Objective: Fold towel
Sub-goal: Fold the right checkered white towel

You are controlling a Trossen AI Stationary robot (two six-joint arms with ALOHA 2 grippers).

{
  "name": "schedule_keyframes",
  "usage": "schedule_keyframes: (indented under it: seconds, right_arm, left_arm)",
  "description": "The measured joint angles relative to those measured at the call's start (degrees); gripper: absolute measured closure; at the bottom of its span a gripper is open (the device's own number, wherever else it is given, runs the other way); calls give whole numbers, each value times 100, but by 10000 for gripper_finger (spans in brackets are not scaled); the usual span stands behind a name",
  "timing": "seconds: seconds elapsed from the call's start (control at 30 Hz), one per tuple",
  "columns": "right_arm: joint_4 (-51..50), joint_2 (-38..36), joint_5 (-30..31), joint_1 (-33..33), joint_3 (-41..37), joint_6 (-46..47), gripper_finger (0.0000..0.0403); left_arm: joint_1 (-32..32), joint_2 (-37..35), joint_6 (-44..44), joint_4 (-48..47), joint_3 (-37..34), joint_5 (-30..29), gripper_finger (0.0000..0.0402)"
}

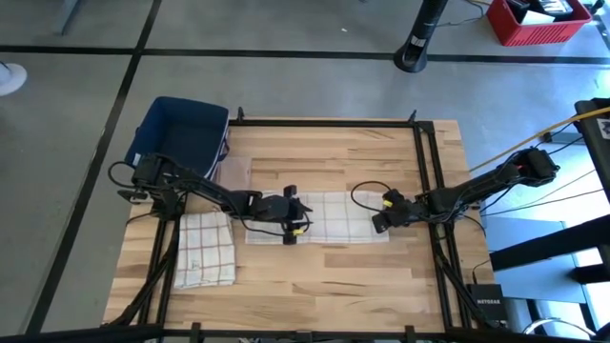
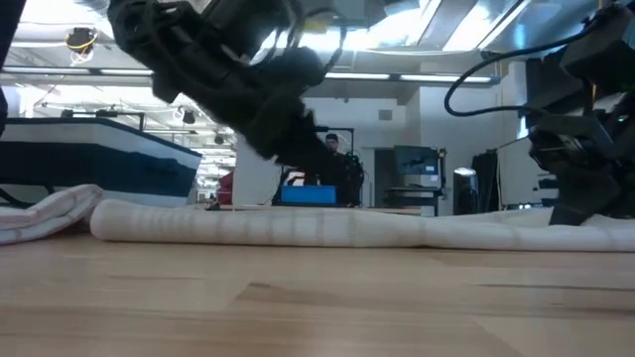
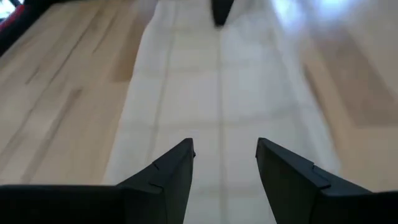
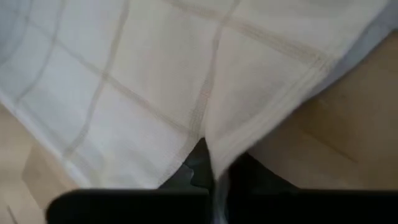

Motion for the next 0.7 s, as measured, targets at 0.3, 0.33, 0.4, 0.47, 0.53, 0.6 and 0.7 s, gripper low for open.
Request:
schedule_keyframes:
  seconds: [0.3,0.33,0.4,0.47,0.53,0.6,0.7]
  right_arm:
    - [65,0,278,-2,2,-84,382]
    - [68,0,279,-2,2,-125,388]
    - [85,0,282,-3,2,-148,391]
    - [98,0,284,-4,2,-135,383]
    - [101,-2,284,-4,10,-119,373]
    - [89,0,278,-4,65,-115,372]
    - [98,-14,273,-4,245,-212,386]
  left_arm:
    - [173,837,-79,-446,1441,389,256]
    - [190,1003,-68,-478,1622,388,259]
    - [215,1374,-61,-476,1951,390,266]
    - [257,1742,-120,-514,2187,393,271]
    - [319,2036,-286,-483,2324,401,277]
    - [385,2195,-445,-428,2348,402,284]
    - [442,2256,-460,-413,2357,405,294]
